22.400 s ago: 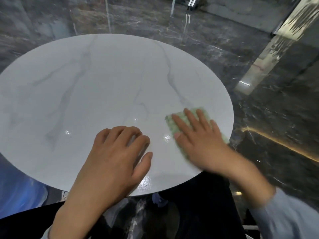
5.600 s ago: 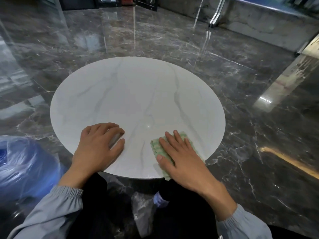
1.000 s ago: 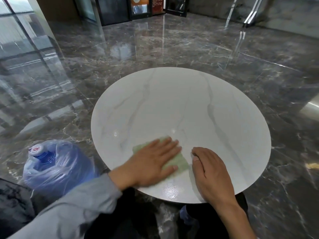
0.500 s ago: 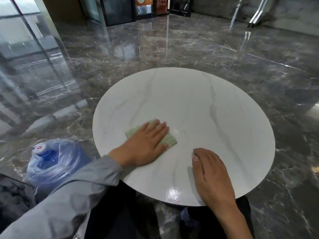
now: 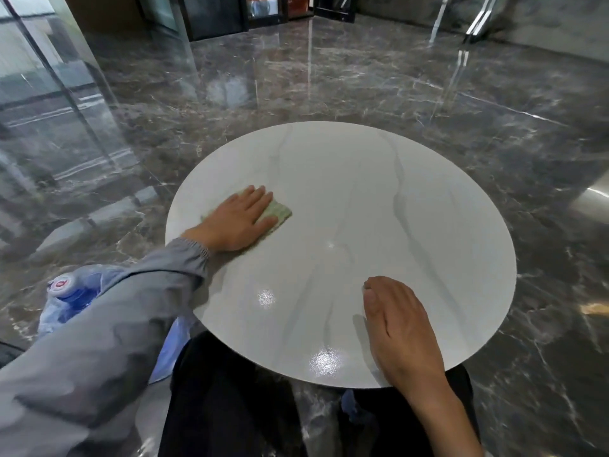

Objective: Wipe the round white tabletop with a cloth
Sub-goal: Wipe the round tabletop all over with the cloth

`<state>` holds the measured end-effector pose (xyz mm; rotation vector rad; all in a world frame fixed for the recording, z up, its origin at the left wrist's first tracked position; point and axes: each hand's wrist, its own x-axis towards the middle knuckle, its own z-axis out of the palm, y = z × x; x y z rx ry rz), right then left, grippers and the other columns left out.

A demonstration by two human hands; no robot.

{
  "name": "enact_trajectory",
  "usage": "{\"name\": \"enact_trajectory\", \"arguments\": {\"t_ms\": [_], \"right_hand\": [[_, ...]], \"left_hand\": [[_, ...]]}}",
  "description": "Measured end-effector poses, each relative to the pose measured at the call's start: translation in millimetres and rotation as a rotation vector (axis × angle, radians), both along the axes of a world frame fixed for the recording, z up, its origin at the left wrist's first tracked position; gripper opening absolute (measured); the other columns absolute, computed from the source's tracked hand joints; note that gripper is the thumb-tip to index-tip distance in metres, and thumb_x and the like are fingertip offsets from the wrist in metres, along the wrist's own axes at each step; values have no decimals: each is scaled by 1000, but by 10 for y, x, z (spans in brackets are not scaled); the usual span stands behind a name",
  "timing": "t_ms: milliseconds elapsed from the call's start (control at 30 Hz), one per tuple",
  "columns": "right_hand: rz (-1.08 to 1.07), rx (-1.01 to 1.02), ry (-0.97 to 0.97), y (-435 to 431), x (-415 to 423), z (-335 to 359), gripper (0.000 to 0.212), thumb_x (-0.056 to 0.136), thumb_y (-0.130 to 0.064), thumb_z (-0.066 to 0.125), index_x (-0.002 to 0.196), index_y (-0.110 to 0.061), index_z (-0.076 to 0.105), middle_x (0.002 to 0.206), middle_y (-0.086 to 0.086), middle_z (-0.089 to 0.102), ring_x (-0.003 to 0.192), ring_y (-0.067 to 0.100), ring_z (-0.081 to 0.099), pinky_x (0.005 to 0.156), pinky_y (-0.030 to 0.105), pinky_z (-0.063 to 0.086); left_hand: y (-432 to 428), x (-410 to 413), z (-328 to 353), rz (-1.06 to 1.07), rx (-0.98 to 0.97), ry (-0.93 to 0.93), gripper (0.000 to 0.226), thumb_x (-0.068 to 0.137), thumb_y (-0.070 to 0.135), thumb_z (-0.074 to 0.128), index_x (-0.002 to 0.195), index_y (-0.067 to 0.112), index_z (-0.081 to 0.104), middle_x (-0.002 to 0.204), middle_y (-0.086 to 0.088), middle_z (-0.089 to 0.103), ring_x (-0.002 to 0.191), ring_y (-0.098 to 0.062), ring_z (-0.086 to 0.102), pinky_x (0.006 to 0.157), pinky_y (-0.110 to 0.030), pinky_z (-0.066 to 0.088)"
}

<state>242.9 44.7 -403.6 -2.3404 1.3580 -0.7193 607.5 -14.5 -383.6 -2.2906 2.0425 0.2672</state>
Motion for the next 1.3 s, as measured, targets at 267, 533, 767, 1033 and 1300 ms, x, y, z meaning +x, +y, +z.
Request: {"name": "enact_trajectory", "arguments": {"t_ms": [267, 533, 767, 1033, 1300], "right_hand": [[-24, -13, -70, 18, 22, 30, 47, 110, -46, 23, 122, -22, 62, 117, -21, 53, 114, -4, 44, 106, 11, 23], [-35, 141, -291, 53, -44, 2, 73, 102, -70, 13, 138, -27, 59, 135, -18, 59, 132, 1, 48, 114, 31, 37], [-56, 155, -315, 38, -44, -9, 72, 101, -74, 13, 134, -30, 61, 131, -36, 51, 130, -7, 45, 111, 18, 33], [-64, 197, -357, 66, -54, 18, 75, 99, -77, 12, 140, -32, 56, 133, -34, 51, 131, -10, 42, 109, 11, 30], [-60, 266, -432, 85, -79, 62, 49, 95, -81, 16, 127, -61, 46, 136, -38, 47, 133, -6, 45, 104, 7, 31]], "left_hand": [[612, -1265, -67, -370, -52, 23, 75, 109, 61, 16, 169, 19, 0, 177, -1, -8, 162, -19, -15, 130, -38, -11], [1235, -1886, -97, -622, -88, 44, 77, 109, 64, 21, 169, 19, 2, 177, -1, -7, 162, -16, -14, 131, -39, -9], [-150, -381, -26, -96, -15, 35, 79, 105, 67, 17, 169, 24, 3, 178, 0, -3, 163, -15, -8, 131, -33, -4], [-340, -607, 14, -167, -26, 13, 74, 110, 57, 22, 168, 15, 5, 178, -6, -1, 164, -22, -6, 130, -36, -4], [1182, -1841, -56, -676, -62, 57, 76, 112, 60, 22, 168, 17, -5, 176, -3, -11, 161, -16, -19, 132, -41, -11]]}}
